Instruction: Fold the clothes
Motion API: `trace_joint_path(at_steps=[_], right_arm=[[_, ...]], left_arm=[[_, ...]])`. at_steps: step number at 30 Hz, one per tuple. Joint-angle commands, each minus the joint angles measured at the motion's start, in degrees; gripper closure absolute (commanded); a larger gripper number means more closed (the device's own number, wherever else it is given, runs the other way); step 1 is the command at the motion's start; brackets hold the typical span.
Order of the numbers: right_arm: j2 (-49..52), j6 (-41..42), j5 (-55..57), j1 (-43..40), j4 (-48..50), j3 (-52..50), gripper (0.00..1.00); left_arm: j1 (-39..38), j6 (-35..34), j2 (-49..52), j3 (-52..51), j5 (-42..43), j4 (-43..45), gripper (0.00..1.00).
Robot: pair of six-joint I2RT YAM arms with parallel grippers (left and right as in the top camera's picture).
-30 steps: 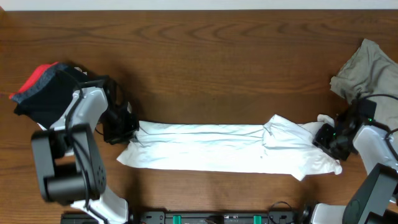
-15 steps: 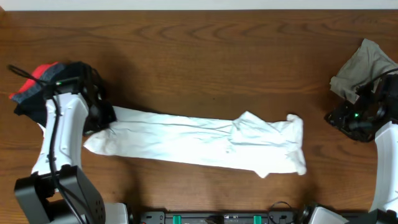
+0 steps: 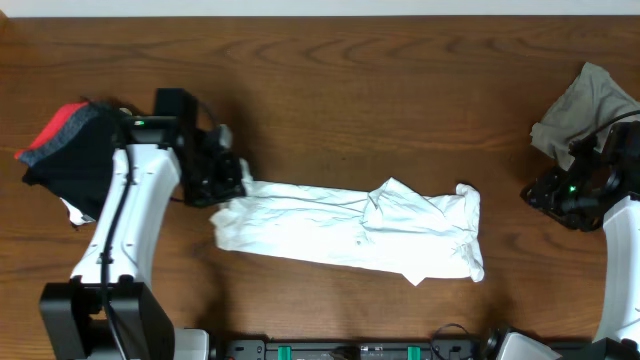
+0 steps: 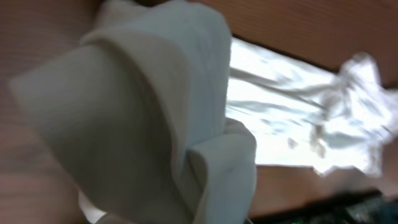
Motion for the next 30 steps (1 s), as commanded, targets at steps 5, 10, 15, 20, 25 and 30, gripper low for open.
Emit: trace_joint_path(at_steps=[5,10,15,20,25,30], right_arm=[[-0.66,-1.05,0.17,-0.26,-0.33,0.72,0.56],[-0.66,-1.49,0.17,-0.26,-0.68,0.72,0.56],[-0.66,-1.46,0.17,-0.26,-0.66,0.72,0.56],[-0.66,-1.49,0.17,-0.26,-0.68,0.72,0.56],[-0.66,-1.49,0.15,-0.26,-0.59,0.72,0.55],[-0.66,-1.49,0.15,-0.26,-0.44,0.72,0.55]], left_arm=[[-9.57,-2.80,-1.05,0.87,5.79,4.33,0.94],[-14.84,-6.78,-1.03,0.87,-0.13,7.06,0.94],[-18.88,-7.89,-0.61,0.87,-0.57,8.50,0.94],[-22.43,-8.26,0.35,0.76,-0.57,9.66,0.94],[-24.70,-10.32,0.59,0.76,-0.48,9.81,0.63],[-27.36,-12.46,0.59,0.76,0.33,9.99,0.46]])
